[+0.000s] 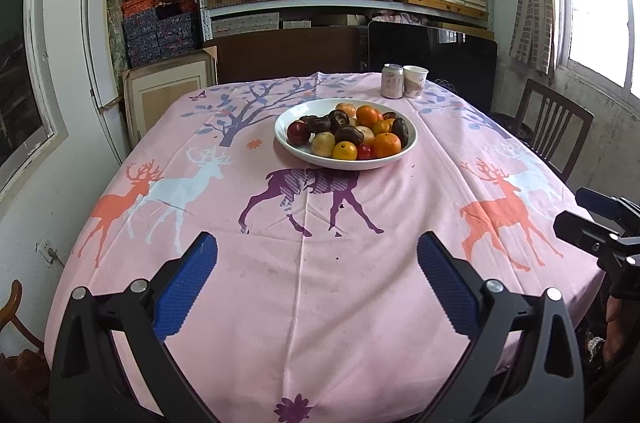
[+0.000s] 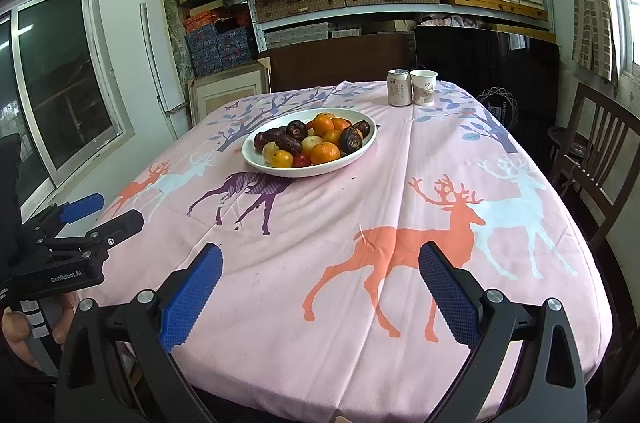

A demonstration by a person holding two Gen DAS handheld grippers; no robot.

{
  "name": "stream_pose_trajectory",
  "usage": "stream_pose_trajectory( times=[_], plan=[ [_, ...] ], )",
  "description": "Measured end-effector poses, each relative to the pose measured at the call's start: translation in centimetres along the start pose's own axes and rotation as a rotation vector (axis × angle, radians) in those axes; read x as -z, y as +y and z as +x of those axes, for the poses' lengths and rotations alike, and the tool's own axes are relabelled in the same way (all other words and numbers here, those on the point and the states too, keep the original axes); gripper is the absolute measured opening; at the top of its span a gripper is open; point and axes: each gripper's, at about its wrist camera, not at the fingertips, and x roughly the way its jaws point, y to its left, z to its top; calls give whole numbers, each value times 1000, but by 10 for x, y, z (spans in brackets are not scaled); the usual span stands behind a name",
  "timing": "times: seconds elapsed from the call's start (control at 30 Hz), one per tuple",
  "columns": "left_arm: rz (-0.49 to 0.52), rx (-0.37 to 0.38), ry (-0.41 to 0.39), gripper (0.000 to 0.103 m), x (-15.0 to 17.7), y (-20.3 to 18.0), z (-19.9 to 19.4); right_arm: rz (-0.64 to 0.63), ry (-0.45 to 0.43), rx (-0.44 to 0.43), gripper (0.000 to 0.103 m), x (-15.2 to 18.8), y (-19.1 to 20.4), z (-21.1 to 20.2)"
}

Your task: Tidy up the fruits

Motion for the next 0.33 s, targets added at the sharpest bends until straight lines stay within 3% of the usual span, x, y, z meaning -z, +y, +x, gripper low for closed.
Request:
stream_pose_trajectory(
  times=[0.33],
  plan=[
    [-9,-9,-1,98,0,1,0,5,3,0,99,0,-1,0]
  ],
)
